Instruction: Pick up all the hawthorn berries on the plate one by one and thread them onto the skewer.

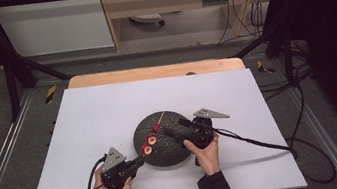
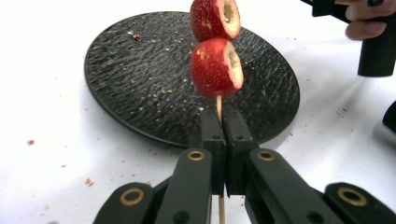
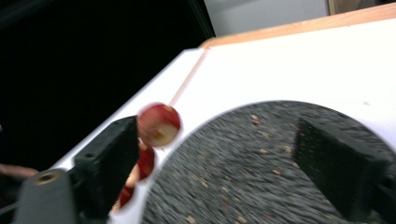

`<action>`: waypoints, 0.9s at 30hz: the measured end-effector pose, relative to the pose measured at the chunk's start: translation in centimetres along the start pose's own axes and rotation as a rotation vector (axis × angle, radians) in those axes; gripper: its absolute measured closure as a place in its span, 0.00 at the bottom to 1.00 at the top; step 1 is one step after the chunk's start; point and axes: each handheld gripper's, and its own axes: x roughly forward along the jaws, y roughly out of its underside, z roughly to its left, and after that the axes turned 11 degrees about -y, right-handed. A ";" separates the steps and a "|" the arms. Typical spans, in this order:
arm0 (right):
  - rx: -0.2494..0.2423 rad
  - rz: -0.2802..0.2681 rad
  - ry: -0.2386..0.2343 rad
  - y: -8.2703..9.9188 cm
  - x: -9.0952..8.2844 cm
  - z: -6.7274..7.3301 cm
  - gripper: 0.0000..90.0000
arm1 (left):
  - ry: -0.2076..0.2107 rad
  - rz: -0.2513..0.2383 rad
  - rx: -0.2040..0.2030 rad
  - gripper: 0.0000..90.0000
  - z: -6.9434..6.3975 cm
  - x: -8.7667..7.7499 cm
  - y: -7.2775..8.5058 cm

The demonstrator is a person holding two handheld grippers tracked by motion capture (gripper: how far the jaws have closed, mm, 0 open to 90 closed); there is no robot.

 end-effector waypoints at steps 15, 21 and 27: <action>-0.199 0.270 0.053 0.1 -4.9 -2.7 0.01 | 0.002 0.117 0.067 0.99 1.6 0.3 -3.5; -0.235 0.336 0.075 1.4 -7.4 -4.0 0.01 | -0.003 0.185 0.112 0.99 1.6 2.0 -5.2; -0.235 0.358 0.089 2.5 -9.6 -4.9 0.01 | -0.013 0.248 0.147 0.99 0.9 3.7 -6.1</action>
